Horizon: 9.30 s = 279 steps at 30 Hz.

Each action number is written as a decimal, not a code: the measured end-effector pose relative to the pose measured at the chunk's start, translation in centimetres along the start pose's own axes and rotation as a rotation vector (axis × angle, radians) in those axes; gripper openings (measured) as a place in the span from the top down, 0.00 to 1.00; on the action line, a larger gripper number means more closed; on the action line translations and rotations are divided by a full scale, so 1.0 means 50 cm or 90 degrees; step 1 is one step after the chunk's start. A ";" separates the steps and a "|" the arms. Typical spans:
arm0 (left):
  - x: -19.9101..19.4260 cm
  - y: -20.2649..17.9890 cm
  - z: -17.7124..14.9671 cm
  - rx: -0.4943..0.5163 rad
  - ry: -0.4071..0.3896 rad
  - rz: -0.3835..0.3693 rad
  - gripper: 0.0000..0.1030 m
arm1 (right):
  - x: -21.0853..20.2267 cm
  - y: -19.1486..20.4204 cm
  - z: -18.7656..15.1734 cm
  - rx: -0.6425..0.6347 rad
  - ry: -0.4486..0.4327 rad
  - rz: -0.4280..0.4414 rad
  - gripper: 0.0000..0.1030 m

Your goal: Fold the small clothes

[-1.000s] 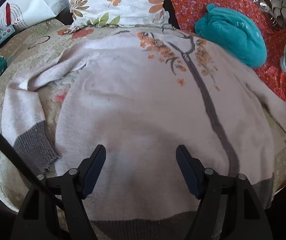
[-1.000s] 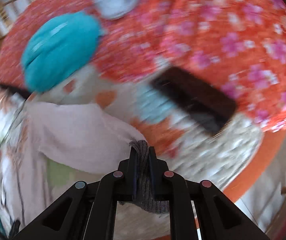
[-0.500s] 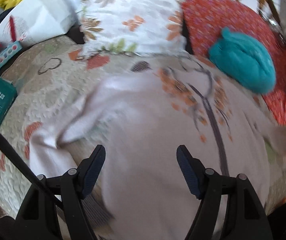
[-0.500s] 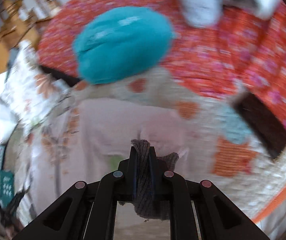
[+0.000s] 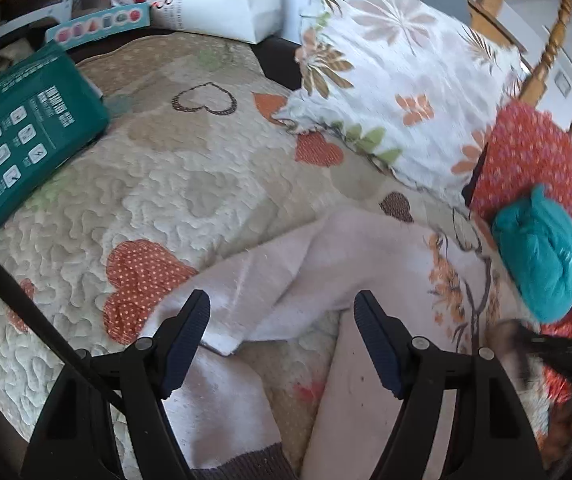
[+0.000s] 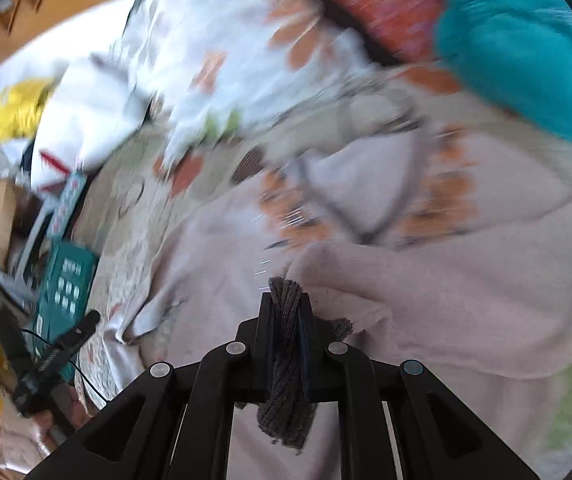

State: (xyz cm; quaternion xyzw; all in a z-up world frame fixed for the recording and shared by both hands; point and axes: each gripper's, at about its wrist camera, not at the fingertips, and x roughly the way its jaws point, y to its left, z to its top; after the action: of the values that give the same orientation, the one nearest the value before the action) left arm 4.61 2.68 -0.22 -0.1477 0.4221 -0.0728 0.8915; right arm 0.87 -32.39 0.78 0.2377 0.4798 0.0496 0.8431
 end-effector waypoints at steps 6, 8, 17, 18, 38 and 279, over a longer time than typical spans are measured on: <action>-0.011 0.020 0.012 -0.027 0.000 -0.015 0.29 | 0.193 0.097 0.015 -0.029 0.058 -0.016 0.89; -0.013 0.030 0.015 -0.040 -0.001 -0.018 0.29 | 0.237 0.113 0.019 -0.035 0.073 -0.030 0.89; -0.013 0.055 0.016 -0.071 0.003 -0.018 0.29 | 0.279 0.162 0.055 -0.035 0.062 0.038 0.43; -0.012 0.055 0.015 -0.071 0.003 -0.017 0.29 | 0.273 0.177 0.057 -0.047 0.062 0.055 0.43; -0.006 0.012 -0.038 0.015 -0.003 0.050 0.25 | 0.059 0.050 -0.102 -0.167 0.031 -0.117 0.46; -0.047 -0.087 -0.455 0.021 0.228 -0.249 0.63 | -0.156 -0.274 -0.493 0.203 -0.006 0.094 0.38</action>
State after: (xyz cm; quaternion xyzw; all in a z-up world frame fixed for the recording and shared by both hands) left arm -14.48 -5.43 -10.76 -0.1963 0.5356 -0.2755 0.7737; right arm -25.80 -38.22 -9.74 0.4031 0.4589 0.0337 0.7911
